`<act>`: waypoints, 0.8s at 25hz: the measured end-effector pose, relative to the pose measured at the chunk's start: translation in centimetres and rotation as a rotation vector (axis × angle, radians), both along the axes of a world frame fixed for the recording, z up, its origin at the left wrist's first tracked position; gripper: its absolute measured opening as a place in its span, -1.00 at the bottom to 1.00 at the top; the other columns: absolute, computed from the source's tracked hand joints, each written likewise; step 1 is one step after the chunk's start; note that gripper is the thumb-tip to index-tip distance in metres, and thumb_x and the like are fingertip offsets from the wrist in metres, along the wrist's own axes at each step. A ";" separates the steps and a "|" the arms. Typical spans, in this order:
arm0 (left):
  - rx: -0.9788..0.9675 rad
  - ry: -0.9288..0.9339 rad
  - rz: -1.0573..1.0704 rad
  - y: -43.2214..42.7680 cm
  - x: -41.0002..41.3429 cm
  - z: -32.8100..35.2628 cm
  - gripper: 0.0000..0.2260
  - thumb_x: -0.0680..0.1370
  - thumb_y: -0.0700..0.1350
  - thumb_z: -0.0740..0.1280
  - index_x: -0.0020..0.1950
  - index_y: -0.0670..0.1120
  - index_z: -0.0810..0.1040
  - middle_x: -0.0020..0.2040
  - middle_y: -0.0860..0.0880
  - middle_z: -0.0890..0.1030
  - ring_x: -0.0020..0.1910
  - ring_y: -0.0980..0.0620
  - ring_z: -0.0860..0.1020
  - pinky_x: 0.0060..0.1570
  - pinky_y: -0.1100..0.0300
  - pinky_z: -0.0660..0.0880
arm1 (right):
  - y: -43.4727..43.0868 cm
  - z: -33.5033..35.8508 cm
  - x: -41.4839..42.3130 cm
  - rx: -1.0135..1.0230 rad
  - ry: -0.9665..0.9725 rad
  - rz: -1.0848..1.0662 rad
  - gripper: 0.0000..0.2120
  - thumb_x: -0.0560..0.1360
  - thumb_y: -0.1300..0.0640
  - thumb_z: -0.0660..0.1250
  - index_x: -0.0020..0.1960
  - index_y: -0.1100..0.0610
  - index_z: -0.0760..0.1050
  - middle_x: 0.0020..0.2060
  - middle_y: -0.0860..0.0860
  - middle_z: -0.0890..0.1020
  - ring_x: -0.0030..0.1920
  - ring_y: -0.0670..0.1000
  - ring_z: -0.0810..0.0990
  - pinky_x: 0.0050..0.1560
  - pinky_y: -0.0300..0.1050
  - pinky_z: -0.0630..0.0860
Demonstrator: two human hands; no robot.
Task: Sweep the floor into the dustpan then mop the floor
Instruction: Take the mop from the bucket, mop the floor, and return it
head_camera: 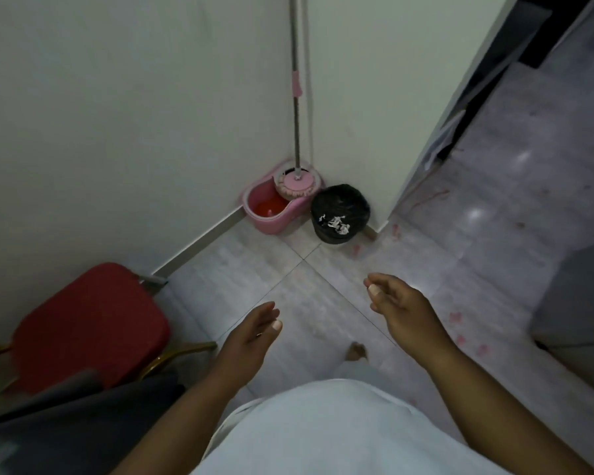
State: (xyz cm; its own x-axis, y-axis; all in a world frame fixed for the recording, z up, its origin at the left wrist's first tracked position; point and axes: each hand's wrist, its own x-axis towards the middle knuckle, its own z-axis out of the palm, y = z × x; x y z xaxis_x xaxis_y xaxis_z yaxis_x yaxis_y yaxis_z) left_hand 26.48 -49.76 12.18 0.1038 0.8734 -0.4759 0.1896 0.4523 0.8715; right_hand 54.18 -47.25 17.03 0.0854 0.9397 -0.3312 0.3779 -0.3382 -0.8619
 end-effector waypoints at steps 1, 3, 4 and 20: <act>-0.001 0.002 0.023 0.8 -0.3 -0.1 -0.71 0.59 -0.05 0.32 0.29 0.18 0.45 0.24 0.17 0.57 0.26 0.19 0.51 0.28 0.19 0.43 | 1.4 -0.1 -0.4 0.001 0.000 0.018 -0.72 0.57 -0.07 0.26 0.26 -0.10 0.50 0.12 -0.24 0.59 0.10 -0.15 0.60 0.14 -0.20 0.47; -0.009 -0.003 0.055 3.2 -0.7 -0.4 -0.70 0.59 -0.02 0.32 0.29 0.21 0.44 0.24 0.20 0.56 0.26 0.21 0.50 0.25 0.24 0.43 | 4.6 -0.6 -0.8 -0.006 0.002 0.058 -0.72 0.57 -0.06 0.25 0.27 -0.09 0.49 0.12 -0.23 0.59 0.10 -0.15 0.60 0.10 -0.23 0.47; -0.010 -0.002 0.058 4.6 -0.8 -0.4 -0.70 0.58 0.00 0.32 0.30 0.23 0.43 0.25 0.21 0.56 0.27 0.23 0.50 0.25 0.25 0.43 | 6.2 -0.8 -0.9 -0.009 0.006 0.071 -0.71 0.57 -0.06 0.25 0.27 -0.08 0.49 0.12 -0.23 0.59 0.09 -0.15 0.60 0.07 -0.26 0.46; 0.062 0.059 0.178 34.0 -1.7 3.5 -0.51 0.48 0.21 0.30 0.39 0.18 0.38 0.31 0.17 0.51 0.27 0.23 0.48 0.16 0.29 0.43 | 32.4 -3.6 0.7 -0.186 0.012 0.261 -0.75 0.57 -0.04 0.26 0.24 -0.12 0.47 0.12 -0.15 0.60 0.13 -0.11 0.57 0.15 -0.20 0.46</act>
